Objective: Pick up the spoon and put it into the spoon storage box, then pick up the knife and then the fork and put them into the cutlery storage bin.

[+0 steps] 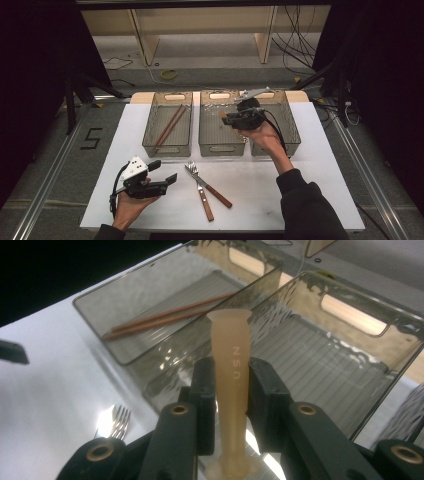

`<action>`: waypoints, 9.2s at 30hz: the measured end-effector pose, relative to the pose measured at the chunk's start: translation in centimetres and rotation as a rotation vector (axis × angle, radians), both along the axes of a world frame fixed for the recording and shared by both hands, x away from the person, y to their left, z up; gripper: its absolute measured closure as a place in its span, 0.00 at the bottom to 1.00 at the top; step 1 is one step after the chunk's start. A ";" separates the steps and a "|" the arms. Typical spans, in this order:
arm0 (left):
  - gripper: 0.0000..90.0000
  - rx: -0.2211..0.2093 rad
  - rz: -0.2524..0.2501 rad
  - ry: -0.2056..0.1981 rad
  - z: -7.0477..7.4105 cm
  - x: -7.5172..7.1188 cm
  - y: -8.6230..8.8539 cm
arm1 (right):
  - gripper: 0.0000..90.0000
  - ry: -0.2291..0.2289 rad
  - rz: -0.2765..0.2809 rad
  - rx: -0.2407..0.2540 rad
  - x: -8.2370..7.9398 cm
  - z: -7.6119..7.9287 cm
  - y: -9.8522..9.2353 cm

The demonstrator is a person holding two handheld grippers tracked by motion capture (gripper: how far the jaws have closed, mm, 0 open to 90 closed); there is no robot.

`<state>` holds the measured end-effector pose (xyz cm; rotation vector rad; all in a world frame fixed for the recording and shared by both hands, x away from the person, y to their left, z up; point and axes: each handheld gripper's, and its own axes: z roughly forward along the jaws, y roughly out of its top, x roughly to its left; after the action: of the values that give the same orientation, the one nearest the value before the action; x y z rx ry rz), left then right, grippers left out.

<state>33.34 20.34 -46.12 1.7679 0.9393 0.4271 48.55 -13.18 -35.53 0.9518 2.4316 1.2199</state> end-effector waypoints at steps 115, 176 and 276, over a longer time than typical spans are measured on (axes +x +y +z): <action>0.20 -0.008 0.015 -0.018 0.2 0.0 0.2 | 0.40 0.220 0.127 -0.114 -9.6 -6.6 3.0; 0.20 0.000 0.011 -0.022 0.2 -0.2 0.3 | 0.61 0.245 0.194 -0.387 -12.9 -11.5 5.4; 0.20 -0.014 0.018 -0.007 0.1 -0.1 0.5 | 0.86 0.151 -0.233 0.074 -1.9 -0.6 -9.2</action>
<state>33.28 20.83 -46.07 1.7456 0.9519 0.4371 46.68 -22.38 -36.12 1.3507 2.3159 1.2013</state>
